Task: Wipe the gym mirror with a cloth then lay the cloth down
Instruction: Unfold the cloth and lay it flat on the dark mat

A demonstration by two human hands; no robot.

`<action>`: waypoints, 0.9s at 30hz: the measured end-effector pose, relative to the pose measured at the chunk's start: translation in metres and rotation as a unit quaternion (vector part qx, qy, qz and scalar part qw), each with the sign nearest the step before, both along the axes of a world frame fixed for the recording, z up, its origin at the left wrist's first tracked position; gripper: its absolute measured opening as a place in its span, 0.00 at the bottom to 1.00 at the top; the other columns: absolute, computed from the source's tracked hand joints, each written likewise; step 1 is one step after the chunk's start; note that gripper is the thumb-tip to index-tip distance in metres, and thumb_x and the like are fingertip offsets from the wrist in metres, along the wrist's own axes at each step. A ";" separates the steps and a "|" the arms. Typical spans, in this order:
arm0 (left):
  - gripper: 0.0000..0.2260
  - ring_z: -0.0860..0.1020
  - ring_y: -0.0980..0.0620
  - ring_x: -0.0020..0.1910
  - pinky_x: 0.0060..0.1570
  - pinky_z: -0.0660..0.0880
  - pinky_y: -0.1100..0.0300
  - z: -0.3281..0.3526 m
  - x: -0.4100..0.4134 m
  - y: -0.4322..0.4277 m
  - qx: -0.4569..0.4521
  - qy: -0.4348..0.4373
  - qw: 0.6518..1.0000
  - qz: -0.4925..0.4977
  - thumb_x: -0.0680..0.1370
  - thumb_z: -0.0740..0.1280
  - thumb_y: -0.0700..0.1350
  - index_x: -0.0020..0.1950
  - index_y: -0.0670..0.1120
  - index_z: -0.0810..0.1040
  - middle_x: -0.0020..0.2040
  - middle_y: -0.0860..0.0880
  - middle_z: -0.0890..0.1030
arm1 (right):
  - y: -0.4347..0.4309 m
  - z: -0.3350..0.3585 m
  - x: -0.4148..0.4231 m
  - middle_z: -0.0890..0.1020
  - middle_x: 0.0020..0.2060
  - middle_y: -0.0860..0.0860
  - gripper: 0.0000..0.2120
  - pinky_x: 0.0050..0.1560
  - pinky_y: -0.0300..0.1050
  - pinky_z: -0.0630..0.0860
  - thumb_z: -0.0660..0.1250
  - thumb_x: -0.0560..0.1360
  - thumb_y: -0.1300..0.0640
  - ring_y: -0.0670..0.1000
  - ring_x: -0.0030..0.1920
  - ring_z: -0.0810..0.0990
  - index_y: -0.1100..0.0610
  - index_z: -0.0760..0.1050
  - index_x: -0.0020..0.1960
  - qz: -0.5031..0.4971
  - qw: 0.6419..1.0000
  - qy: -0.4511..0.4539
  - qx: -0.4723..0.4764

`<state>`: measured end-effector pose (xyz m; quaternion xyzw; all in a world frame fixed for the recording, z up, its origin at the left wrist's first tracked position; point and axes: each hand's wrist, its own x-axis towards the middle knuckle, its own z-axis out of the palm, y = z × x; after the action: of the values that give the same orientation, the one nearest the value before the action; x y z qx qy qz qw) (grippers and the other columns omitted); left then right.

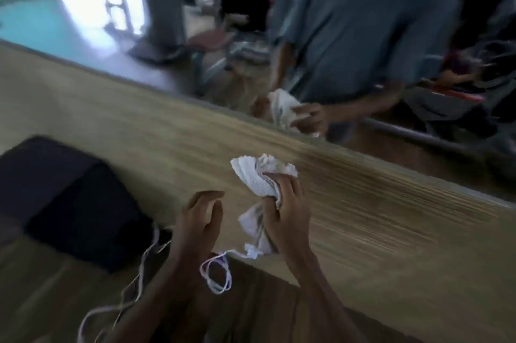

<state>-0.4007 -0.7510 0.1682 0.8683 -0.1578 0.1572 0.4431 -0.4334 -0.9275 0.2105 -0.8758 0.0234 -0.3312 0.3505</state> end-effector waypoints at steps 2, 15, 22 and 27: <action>0.18 0.78 0.63 0.49 0.49 0.71 0.69 -0.017 -0.020 0.050 -0.031 0.072 0.994 0.082 0.79 0.56 0.54 0.56 0.49 0.82 0.52 0.59 0.80 | 0.043 -0.018 0.017 0.80 0.55 0.48 0.20 0.57 0.47 0.71 0.58 0.70 0.54 0.57 0.55 0.78 0.53 0.77 0.59 0.068 0.995 0.047 0.056; 0.04 0.78 0.66 0.41 0.42 0.72 0.68 -0.064 -0.136 0.255 -0.207 0.185 0.821 0.499 0.80 0.65 0.48 0.51 0.50 0.78 0.42 0.56 0.81 | 0.291 -0.067 0.040 0.82 0.46 0.44 0.16 0.53 0.45 0.75 0.60 0.69 0.54 0.48 0.49 0.80 0.53 0.80 0.54 0.441 0.829 0.343 0.021; 0.06 0.78 0.64 0.35 0.35 0.70 0.72 -0.062 -0.131 0.345 -0.274 0.190 0.752 0.569 0.83 0.63 0.40 0.53 0.47 0.79 0.42 0.51 0.81 | 0.414 -0.064 0.064 0.81 0.54 0.46 0.22 0.60 0.50 0.74 0.59 0.69 0.46 0.50 0.57 0.78 0.51 0.78 0.58 0.536 0.741 0.403 -0.035; 0.07 0.81 0.61 0.42 0.40 0.76 0.66 -0.055 -0.111 0.409 -0.293 0.185 0.744 0.571 0.83 0.64 0.41 0.52 0.51 0.80 0.45 0.53 0.83 | 0.488 -0.064 0.095 0.83 0.54 0.48 0.13 0.59 0.49 0.76 0.65 0.76 0.56 0.50 0.56 0.80 0.52 0.78 0.60 0.532 0.711 0.457 -0.043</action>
<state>-0.5116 -0.3425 0.1132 0.6358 0.5066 0.2557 0.5232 -0.3383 -0.4393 0.1467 -0.8018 -0.3033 0.3502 0.3774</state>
